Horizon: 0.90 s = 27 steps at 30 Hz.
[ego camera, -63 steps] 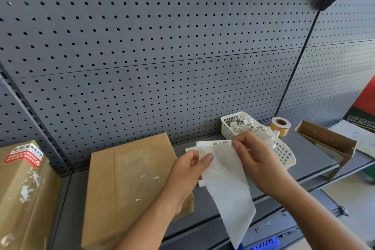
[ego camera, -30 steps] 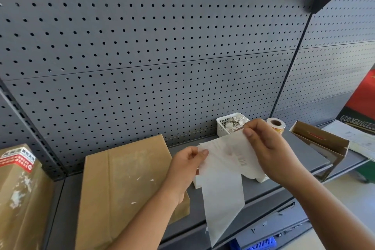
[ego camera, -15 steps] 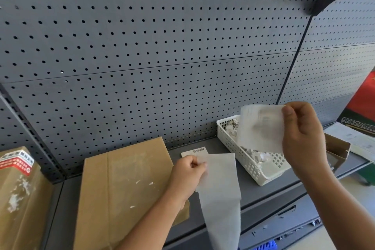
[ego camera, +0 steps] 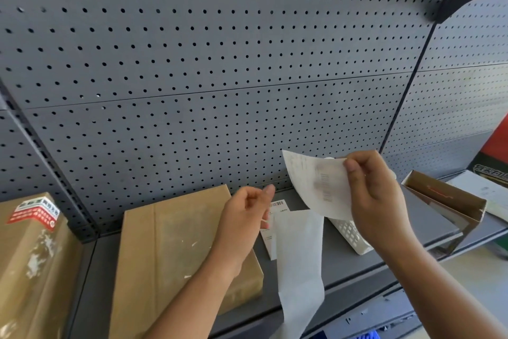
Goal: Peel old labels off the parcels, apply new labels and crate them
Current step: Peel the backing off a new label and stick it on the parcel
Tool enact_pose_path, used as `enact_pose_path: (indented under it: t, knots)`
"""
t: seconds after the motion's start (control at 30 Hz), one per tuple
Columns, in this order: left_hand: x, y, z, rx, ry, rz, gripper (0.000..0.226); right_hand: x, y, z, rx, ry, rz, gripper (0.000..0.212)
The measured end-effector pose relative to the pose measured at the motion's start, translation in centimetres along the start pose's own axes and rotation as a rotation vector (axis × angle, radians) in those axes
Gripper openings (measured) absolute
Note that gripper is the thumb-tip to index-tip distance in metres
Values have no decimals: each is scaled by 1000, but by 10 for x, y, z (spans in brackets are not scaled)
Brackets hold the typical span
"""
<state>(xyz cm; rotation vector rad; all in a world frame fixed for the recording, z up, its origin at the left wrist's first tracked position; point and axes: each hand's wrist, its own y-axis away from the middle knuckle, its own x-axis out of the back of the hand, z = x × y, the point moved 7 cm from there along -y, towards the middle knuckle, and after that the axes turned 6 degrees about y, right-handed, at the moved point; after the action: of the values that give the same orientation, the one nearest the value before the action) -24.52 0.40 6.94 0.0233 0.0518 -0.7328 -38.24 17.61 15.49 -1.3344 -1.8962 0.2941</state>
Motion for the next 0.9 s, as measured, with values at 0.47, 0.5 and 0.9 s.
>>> enact_pose_path:
  t: [0.47,0.5,0.9]
  knots:
    - [44,20,22,125,333,-37,19,-87,48,-70,416,-80,-524,15]
    - [49,21,22,120,330,-20,17,-92,50,-72,426,-95,-563,16]
    - [123,32,-3,166,208,234,19,-150,47,-38,-248,-287,-594,15]
